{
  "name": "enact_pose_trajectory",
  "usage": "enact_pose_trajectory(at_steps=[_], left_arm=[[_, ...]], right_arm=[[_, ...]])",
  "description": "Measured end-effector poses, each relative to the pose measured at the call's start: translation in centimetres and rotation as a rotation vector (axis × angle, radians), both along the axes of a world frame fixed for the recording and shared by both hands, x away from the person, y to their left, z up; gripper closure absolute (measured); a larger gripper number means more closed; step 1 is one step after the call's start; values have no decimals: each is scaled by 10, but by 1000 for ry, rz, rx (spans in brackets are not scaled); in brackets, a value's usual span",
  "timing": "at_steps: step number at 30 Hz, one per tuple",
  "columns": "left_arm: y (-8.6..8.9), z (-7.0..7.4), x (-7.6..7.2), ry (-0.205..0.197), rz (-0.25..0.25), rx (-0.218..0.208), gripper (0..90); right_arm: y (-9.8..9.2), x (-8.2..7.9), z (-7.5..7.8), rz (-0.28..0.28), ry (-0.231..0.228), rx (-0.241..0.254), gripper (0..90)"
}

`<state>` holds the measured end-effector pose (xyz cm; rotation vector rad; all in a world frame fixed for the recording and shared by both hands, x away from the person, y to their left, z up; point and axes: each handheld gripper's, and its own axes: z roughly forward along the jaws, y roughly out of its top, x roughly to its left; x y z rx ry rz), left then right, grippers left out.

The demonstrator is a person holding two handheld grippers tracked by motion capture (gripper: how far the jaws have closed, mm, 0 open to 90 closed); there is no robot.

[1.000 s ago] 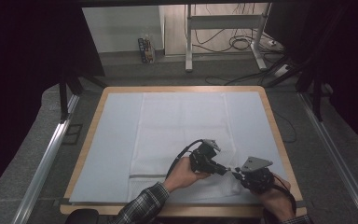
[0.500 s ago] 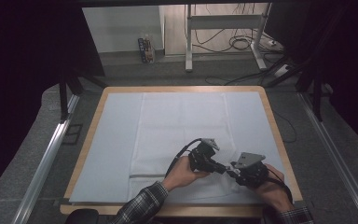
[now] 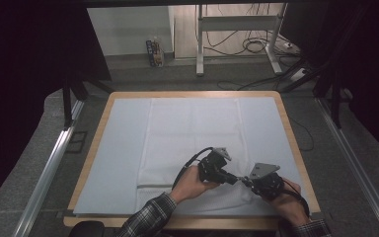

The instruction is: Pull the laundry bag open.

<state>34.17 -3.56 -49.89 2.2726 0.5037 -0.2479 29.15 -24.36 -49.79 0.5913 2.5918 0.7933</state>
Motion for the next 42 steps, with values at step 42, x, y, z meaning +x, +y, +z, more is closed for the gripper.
enact_pose_trajectory(at_steps=[42], left_arm=[[31, -3, -5, -7, 51, 20, 874]], right_arm=[[-2, -1, -2, -25, 24, 12, 846]])
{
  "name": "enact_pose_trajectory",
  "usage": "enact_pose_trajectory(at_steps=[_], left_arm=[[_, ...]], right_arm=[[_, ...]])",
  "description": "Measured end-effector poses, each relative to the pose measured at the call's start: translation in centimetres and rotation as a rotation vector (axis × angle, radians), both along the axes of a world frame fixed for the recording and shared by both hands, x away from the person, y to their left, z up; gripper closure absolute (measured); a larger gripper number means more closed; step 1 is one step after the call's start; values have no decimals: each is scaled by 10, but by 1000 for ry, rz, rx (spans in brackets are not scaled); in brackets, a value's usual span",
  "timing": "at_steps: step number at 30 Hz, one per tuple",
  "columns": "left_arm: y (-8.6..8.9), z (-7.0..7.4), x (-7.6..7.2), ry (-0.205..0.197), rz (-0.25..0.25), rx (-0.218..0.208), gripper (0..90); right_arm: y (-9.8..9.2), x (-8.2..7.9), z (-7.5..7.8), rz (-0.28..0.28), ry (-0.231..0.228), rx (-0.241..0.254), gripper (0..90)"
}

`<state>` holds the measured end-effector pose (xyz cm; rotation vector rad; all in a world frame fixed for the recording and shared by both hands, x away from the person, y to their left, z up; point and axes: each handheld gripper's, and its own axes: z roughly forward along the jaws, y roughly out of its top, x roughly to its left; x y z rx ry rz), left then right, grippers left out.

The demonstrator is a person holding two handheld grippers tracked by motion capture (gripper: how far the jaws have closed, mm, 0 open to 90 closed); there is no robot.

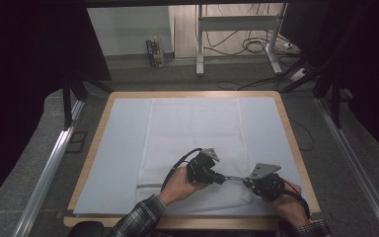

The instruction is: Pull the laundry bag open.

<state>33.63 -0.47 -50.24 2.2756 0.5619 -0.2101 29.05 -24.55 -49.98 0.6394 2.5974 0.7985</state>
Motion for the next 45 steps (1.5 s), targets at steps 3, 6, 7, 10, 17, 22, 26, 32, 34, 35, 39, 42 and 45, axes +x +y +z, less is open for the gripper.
enact_pose_trajectory(at_steps=[3, 6, 7, 10, 17, 22, 26, 32, 34, 35, 39, 42, 45], left_arm=[[5, -1, 0, 5, 8, -3, 874], [8, 0, -1, 1, 16, -5, 874], [9, 0, -1, 4, 18, -7, 873], [14, -2, -1, 13, 26, -14, 874], [20, -2, -3, 8, 38, -7, 874], [28, -1, -3, 10, 52, -11, 874], [33, -3, -4, 18, 64, -19, 874], [38, -4, -6, 22, 73, -17, 873], [41, -4, -6, 29, 77, -22, 874], [42, -4, -7, 29, 80, -20, 874], [47, -4, -8, 31, 89, -21, 874], [51, -4, -9, 31, 96, -23, 873], [55, -4, -10, 35, 100, -26, 873]], right_arm=[[-1, 0, 0, -4, 0, -1, 846], [0, 0, 0, -2, -3, 3, 846], [0, 0, 0, -4, -2, 0, 846], [-1, 1, 0, -8, 4, 10, 846], [-1, 0, 0, -10, 1, 12, 845], [-2, 0, 1, -16, 1, 19, 845], [-3, 0, 1, -16, 1, 22, 845], [-3, 0, 0, -14, 0, 20, 844], [-3, 0, 0, -14, 4, 25, 844], [-3, 0, 0, -15, 3, 23, 844], [-3, 0, 0, -15, 4, 23, 844], [-3, 0, 0, -16, 8, 26, 844], [-3, 0, 0, -16, 7, 27, 844]])
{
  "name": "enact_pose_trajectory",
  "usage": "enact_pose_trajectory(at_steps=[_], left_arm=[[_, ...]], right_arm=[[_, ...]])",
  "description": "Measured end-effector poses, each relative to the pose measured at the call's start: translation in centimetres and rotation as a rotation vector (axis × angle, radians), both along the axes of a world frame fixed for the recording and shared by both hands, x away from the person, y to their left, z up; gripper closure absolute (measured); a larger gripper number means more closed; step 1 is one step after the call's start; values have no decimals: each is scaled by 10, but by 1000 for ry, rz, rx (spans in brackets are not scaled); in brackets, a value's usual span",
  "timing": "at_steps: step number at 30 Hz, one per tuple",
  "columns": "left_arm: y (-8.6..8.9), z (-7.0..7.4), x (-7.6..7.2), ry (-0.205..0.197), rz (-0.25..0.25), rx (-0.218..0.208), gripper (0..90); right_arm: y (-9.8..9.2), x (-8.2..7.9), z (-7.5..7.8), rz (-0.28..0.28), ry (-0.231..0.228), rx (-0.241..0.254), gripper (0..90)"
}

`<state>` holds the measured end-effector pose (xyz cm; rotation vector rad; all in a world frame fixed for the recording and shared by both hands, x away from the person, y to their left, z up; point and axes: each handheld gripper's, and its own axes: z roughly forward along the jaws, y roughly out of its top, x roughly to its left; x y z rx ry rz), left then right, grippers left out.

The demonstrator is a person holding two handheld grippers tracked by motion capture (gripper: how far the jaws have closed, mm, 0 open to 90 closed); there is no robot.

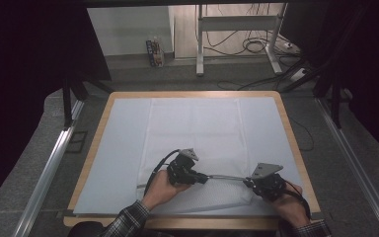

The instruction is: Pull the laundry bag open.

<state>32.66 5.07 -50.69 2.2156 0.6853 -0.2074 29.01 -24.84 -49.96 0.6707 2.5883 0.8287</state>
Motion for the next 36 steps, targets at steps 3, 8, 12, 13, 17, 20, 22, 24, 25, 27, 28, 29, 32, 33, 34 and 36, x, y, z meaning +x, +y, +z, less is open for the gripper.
enact_pose_trajectory(at_steps=[3, 8, 12, 13, 17, 20, 22, 24, 25, 27, 28, 29, 32, 33, 34, 36], left_arm=[[4, 0, -1, 3, 6, -4, 874], [9, 0, -3, 1, 17, -3, 874], [13, 0, -4, 2, 26, -6, 873], [14, 0, -4, 0, 26, -6, 874], [18, 0, -5, 2, 36, -8, 874], [22, 0, -6, 2, 45, -8, 874], [25, 1, -6, 4, 46, -15, 873], [26, 2, -7, 4, 47, -19, 873], [26, 2, -7, 4, 45, -19, 873], [26, 2, -8, 2, 46, -15, 873], [27, 2, -8, 4, 45, -17, 873], [28, 2, -8, 6, 46, -20, 873], [30, 2, -9, 6, 50, -21, 873], [30, 2, -9, 5, 50, -21, 873], [30, 2, -9, 5, 50, -22, 873], [31, 2, -10, 8, 50, -22, 873]], right_arm=[[0, 0, 0, -2, -1, 0, 843], [0, 0, 0, -2, 1, 3, 844], [0, 0, 0, -1, 0, 2, 843], [1, 0, 0, -1, -2, -2, 843], [0, 0, 0, -1, -1, 2, 843], [1, 0, 0, 1, -3, -5, 843], [0, 0, 0, 0, 3, 4, 843], [1, 0, 0, 2, 1, -2, 842], [1, 0, -1, 1, 6, -5, 839], [3, 0, -2, -1, 18, -11, 837], [3, 0, -3, -2, 26, -10, 836], [3, 1, -3, -1, 34, -7, 836], [4, 1, -4, -2, 59, -6, 835], [4, 1, -4, -2, 65, -5, 835], [4, 2, -4, -1, 71, -2, 835], [4, 2, -4, -1, 82, 5, 835]])
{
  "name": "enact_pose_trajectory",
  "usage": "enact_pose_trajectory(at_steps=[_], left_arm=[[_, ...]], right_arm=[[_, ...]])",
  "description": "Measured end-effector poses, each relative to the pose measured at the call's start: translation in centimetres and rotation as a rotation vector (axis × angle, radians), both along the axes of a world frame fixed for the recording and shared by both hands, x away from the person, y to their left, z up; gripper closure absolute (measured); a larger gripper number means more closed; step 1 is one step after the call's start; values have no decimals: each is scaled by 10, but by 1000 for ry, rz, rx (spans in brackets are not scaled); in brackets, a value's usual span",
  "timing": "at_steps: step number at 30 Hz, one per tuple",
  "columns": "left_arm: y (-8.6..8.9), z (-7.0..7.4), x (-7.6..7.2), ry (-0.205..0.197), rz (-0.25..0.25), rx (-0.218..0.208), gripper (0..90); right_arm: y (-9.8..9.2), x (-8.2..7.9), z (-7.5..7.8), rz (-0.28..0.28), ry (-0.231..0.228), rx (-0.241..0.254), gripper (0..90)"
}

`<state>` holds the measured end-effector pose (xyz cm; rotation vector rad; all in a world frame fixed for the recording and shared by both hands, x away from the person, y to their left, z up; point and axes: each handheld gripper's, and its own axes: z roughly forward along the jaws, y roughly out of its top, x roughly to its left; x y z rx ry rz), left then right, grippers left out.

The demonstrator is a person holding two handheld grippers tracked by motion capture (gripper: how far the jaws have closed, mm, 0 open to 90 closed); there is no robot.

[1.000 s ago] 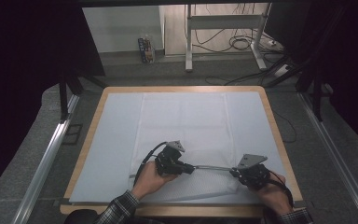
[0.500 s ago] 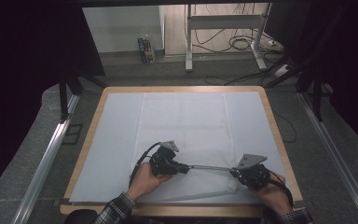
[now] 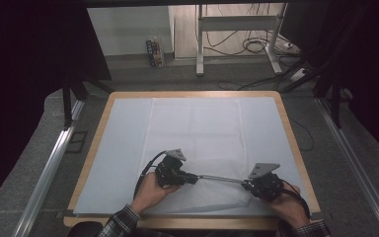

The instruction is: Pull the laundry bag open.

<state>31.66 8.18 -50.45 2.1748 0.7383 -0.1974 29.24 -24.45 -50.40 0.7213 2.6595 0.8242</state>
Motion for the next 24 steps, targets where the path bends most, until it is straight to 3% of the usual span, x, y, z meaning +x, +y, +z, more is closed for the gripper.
enact_pose_trajectory(at_steps=[7, 9, 13, 24], left_arm=[[3, -1, -3, 0, 5, 5, 873], [8, -1, -2, 8, 9, -1, 874], [12, -1, -3, 14, 12, -5, 874], [25, -2, -6, 14, 37, 4, 873]], right_arm=[[4, 1, -3, 14, 28, -18, 801], [3, 1, -4, -1, 12, -45, 801], [2, 2, -3, 1, 29, -25, 824], [1, 0, 0, 0, -5, -25, 850]])
